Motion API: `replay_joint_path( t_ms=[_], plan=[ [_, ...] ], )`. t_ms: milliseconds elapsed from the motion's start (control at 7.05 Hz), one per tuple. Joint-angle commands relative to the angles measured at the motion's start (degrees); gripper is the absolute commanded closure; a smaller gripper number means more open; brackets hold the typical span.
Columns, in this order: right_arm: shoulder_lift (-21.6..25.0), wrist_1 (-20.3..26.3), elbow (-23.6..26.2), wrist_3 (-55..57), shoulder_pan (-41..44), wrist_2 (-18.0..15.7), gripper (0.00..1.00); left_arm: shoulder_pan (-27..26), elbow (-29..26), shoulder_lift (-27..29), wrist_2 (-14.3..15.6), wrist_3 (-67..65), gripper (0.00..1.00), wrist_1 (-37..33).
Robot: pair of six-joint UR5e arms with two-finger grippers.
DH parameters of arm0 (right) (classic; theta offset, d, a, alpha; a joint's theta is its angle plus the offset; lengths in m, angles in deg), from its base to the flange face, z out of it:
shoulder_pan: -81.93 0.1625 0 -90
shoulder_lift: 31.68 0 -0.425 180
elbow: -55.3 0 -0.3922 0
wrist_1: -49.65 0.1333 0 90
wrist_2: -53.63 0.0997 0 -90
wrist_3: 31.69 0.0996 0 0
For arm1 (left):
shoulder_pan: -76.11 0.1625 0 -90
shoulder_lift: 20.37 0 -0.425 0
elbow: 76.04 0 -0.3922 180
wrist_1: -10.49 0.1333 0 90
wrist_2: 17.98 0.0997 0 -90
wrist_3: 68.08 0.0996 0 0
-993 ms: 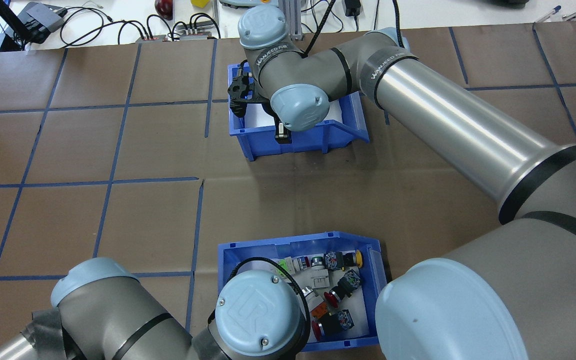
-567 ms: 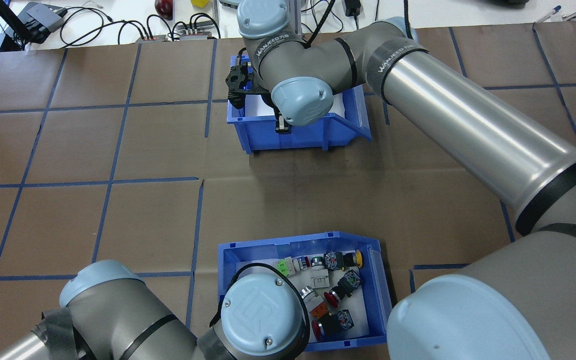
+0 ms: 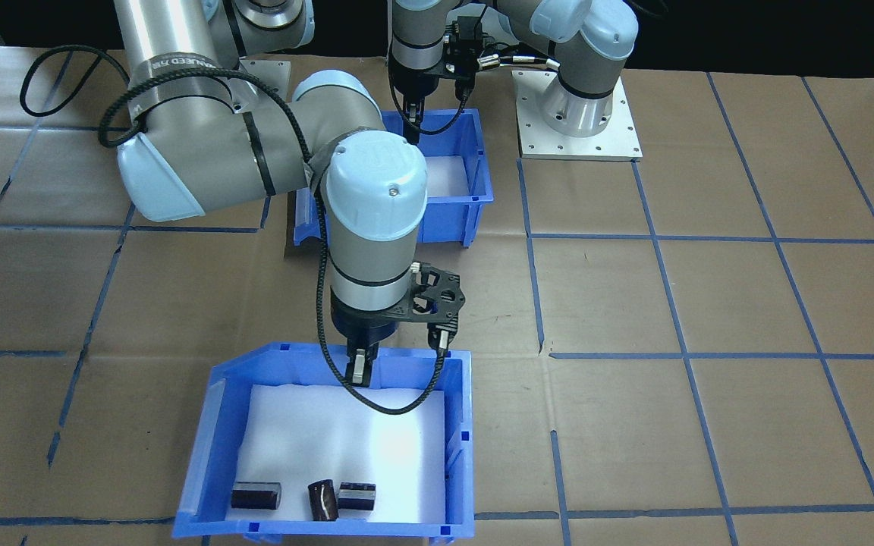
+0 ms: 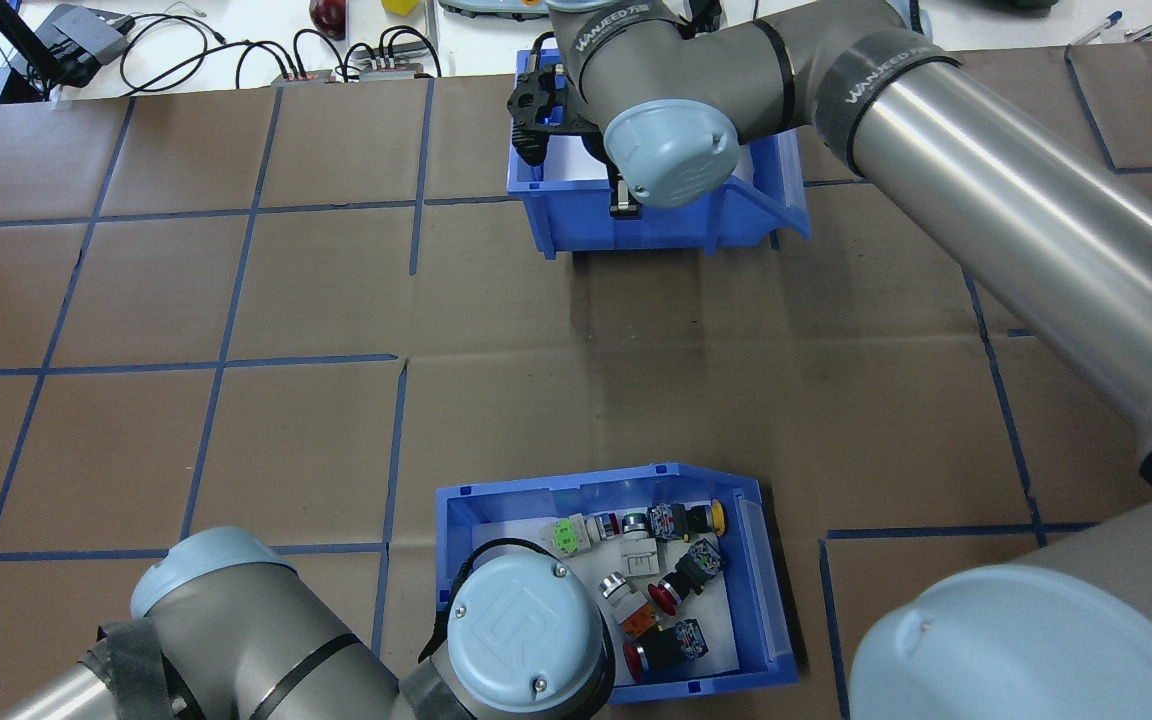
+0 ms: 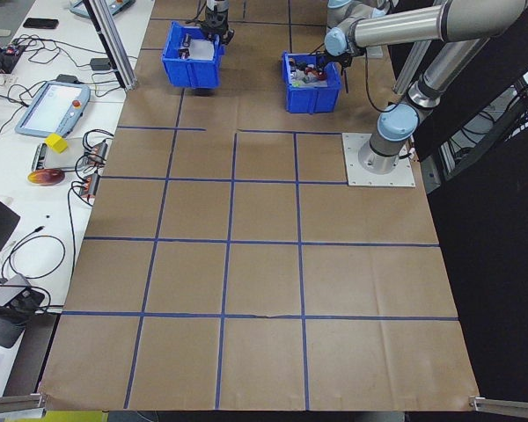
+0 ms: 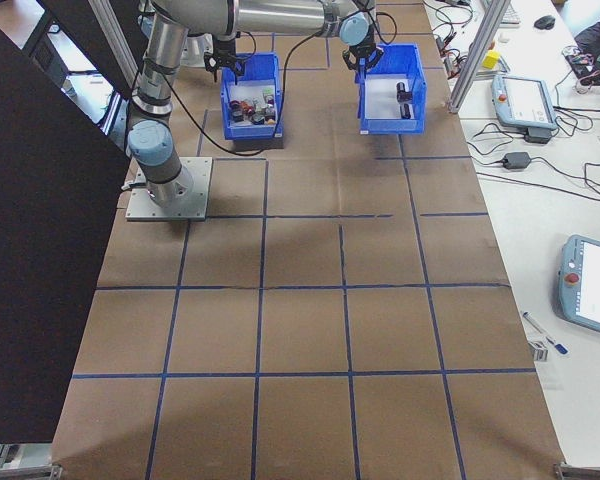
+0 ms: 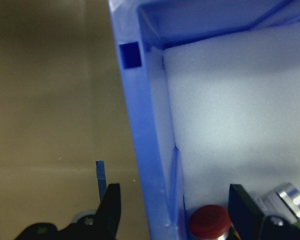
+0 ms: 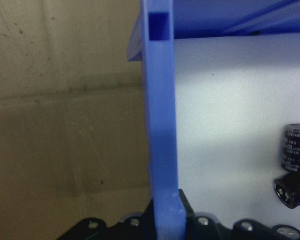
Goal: Place button box in front
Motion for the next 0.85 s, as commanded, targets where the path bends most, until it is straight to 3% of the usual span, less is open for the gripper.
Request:
replay_joint_path(
  t_ms=[0, 284, 426, 709],
  plan=[
    [1.6, 0.3, 0.1, -4.3, -4.5, -0.4, 0.92, 0.1, 1.8, 0.5, -0.4, -0.3, 0.45, 4.5],
    [3.0, 0.5, 0.3, -10.0, -9.0, -0.4, 0.92, 0.0, 1.7, 1.5, -0.9, 0.9, 0.68, 7.6],
    [4.1, 0.5, 1.7, -12.1, -10.8, -0.4, 0.92, 0.3, 1.7, 1.5, -3.5, 1.3, 0.79, 7.7],
    [9.0, -0.3, 6.7, -17.1, -14.8, -0.2, 0.92, 0.5, 1.4, 0.8, -4.4, 1.3, 0.95, 7.7]
  ],
)
